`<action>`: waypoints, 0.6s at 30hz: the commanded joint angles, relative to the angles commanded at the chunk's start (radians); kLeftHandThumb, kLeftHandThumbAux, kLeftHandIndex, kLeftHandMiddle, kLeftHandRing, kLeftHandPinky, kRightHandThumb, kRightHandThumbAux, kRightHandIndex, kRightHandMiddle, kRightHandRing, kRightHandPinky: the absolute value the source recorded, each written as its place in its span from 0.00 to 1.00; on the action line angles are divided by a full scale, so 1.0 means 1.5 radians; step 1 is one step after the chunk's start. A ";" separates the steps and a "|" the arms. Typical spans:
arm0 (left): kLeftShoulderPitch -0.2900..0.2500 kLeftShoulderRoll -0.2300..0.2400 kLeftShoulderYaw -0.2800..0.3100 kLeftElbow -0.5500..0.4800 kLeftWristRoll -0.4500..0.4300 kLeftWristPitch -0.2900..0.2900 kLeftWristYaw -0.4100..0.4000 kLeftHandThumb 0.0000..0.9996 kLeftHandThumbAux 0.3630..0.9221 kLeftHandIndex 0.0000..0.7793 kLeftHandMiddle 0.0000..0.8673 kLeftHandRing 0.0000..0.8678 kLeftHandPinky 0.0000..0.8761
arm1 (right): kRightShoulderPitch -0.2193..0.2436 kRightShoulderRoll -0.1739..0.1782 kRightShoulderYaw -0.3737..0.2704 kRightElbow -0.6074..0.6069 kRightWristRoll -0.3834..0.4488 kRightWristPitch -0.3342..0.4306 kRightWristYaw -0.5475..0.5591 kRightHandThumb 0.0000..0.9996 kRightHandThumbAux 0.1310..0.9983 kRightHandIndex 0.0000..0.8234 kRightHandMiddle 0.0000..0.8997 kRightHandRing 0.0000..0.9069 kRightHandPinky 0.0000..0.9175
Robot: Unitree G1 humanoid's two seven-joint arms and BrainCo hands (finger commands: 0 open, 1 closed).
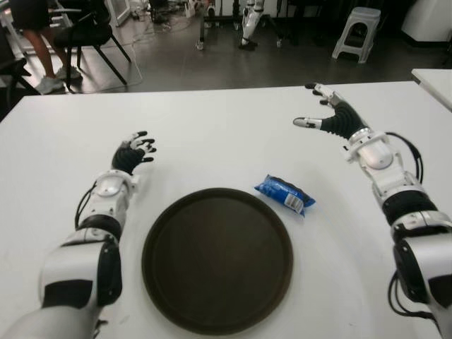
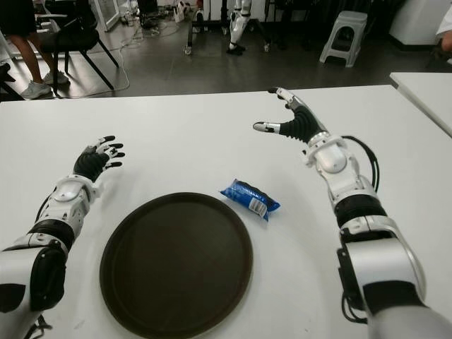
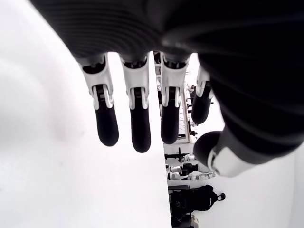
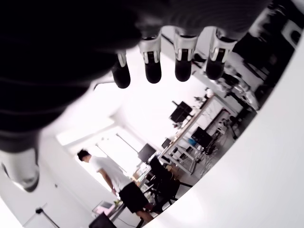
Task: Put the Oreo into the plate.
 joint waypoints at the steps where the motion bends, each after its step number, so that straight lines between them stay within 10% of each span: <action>1: 0.000 0.000 0.000 0.000 0.000 0.000 0.000 0.05 0.51 0.24 0.31 0.32 0.35 | 0.009 -0.004 0.003 -0.020 -0.005 0.005 0.001 0.01 0.49 0.00 0.00 0.00 0.00; 8: 0.000 -0.001 0.004 -0.001 -0.001 -0.001 0.000 0.04 0.52 0.24 0.31 0.32 0.35 | 0.112 -0.050 0.021 -0.279 -0.048 0.086 0.042 0.00 0.49 0.00 0.00 0.00 0.00; 18: 0.001 0.000 0.003 -0.001 0.002 0.000 0.004 0.03 0.54 0.24 0.31 0.32 0.35 | 0.177 -0.086 0.057 -0.545 -0.183 0.286 0.135 0.00 0.46 0.00 0.00 0.00 0.00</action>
